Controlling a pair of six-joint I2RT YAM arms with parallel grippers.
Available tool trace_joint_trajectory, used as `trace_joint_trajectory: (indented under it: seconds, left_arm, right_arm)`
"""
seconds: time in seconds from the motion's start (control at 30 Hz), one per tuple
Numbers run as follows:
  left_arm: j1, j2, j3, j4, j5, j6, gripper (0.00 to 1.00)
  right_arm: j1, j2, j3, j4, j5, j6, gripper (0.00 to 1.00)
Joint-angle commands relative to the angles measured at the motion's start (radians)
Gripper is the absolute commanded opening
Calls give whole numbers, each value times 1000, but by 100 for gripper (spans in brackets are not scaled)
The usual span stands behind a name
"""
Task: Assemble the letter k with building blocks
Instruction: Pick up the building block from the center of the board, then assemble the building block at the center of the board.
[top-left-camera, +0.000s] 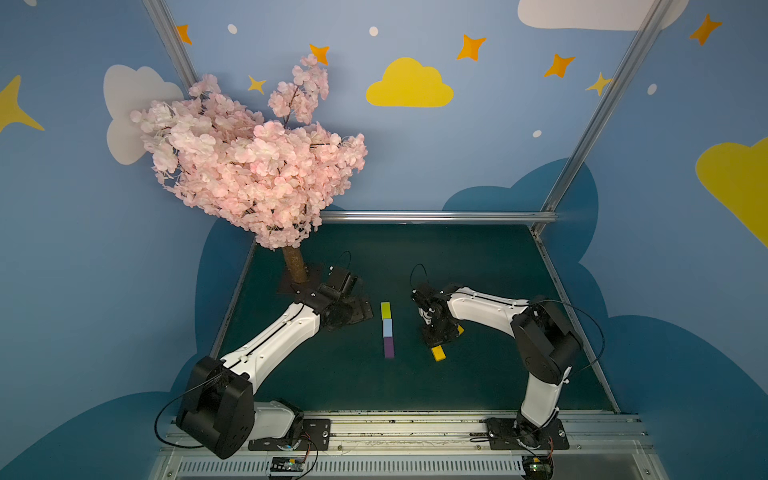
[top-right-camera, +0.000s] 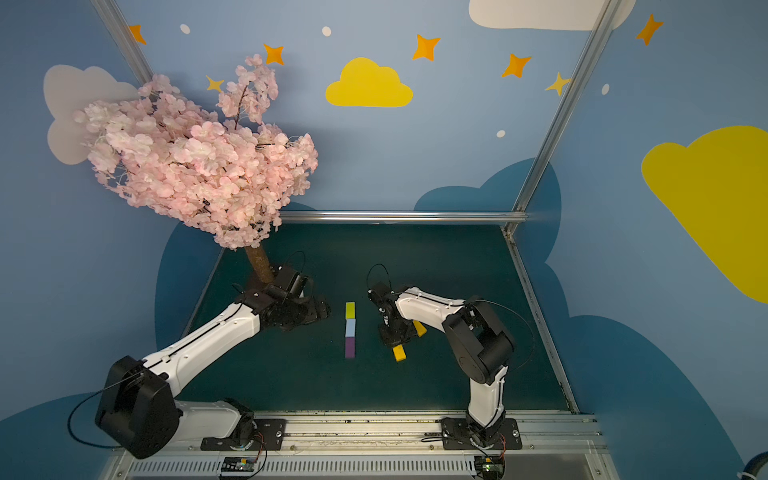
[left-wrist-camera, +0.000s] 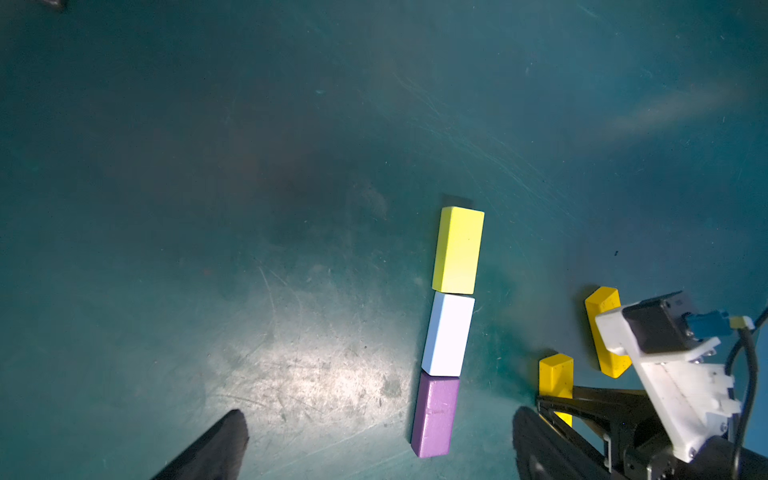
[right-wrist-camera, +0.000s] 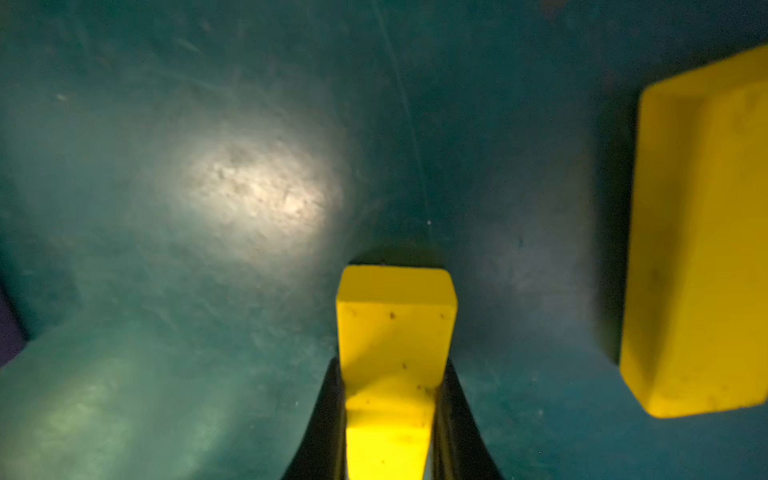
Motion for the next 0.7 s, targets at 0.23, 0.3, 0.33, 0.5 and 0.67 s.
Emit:
trace_joint_trajectory:
  seconds: [0.23,0.3,0.33,0.5,0.67]
  left_arm:
    - [3,2,19,2,0,-1,100]
    - [4,-7,18,-5,-6,1,100]
    - [3,-11,18,-8,-11,2,100]
    - [4,-26,17,-13,-21,4,100]
    - [3,-25,10,-13,-24,5,100]
  right_arm:
    - [-56,134,333,-15,-115,144,0]
    - [-74,161,391,-16,-137,184,0]
    - [-84,176,412,-16,-144,206,0]
    - [-120,266,492,-4,-197,289,0]
    - [-132,323,494,57,-287,360,0]
